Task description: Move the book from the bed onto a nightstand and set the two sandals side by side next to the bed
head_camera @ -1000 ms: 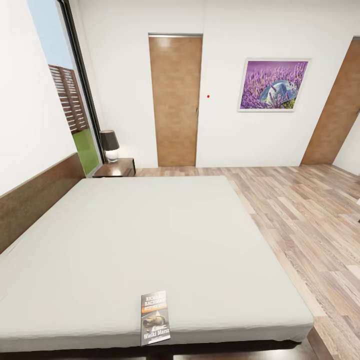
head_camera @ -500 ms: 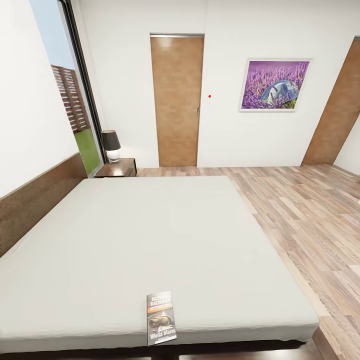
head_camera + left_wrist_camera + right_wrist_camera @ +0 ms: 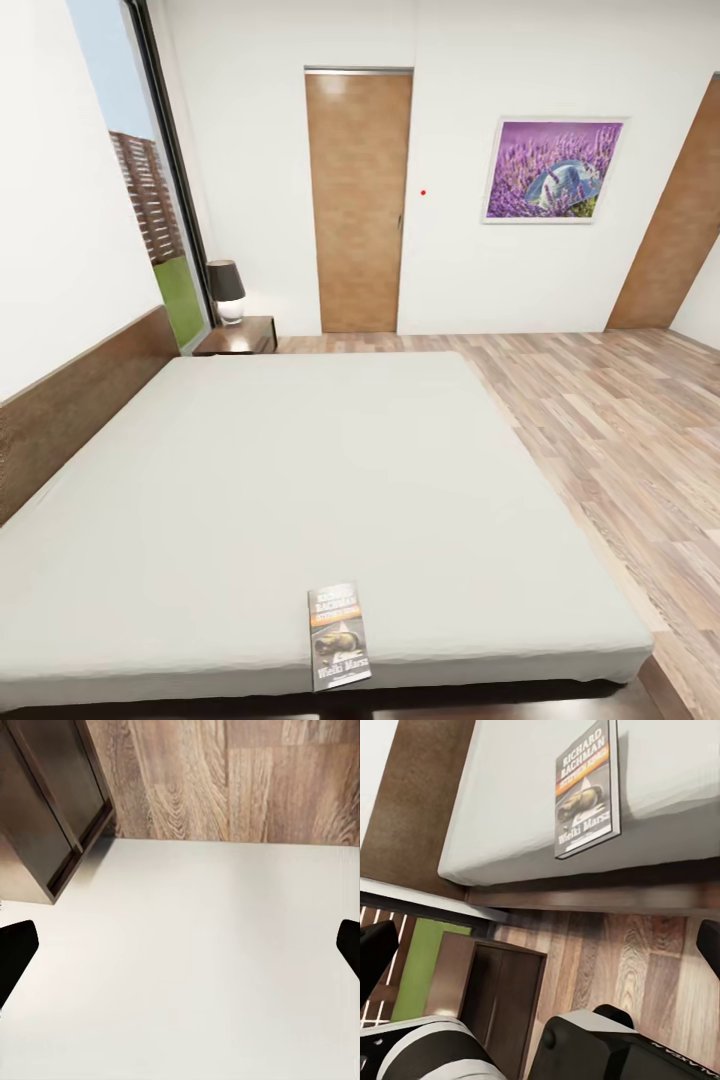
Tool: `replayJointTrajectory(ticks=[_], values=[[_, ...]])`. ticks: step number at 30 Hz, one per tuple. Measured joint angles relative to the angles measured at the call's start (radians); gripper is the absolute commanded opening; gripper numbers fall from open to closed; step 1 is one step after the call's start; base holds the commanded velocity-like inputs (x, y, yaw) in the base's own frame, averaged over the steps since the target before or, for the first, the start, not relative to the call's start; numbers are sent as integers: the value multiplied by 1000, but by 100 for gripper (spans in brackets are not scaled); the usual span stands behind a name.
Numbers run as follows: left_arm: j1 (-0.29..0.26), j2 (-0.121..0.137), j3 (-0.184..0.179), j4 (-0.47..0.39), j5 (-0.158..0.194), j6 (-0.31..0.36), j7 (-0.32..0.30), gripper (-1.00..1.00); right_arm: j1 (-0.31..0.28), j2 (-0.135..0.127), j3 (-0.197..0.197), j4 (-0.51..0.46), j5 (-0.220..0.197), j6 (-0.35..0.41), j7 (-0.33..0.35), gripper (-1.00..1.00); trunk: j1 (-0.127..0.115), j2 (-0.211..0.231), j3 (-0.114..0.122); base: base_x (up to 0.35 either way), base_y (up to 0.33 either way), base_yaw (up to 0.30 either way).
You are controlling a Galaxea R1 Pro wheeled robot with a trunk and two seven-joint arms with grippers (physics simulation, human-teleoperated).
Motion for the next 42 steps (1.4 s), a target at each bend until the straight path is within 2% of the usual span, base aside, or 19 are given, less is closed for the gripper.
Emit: replayJointTrajectory(ticks=[17, 42], values=[[0, -1, 0, 0, 0, 0, 1, 100, 0, 7, 2, 1, 6, 0, 0, 100, 0, 0, 0, -43, 50, 0], [0, -2, 0, 0, 0, 0, 2, 100, 0, 7, 4, 2, 7, 1, 0, 100, 0, 0, 0, -101, 80, 0]])
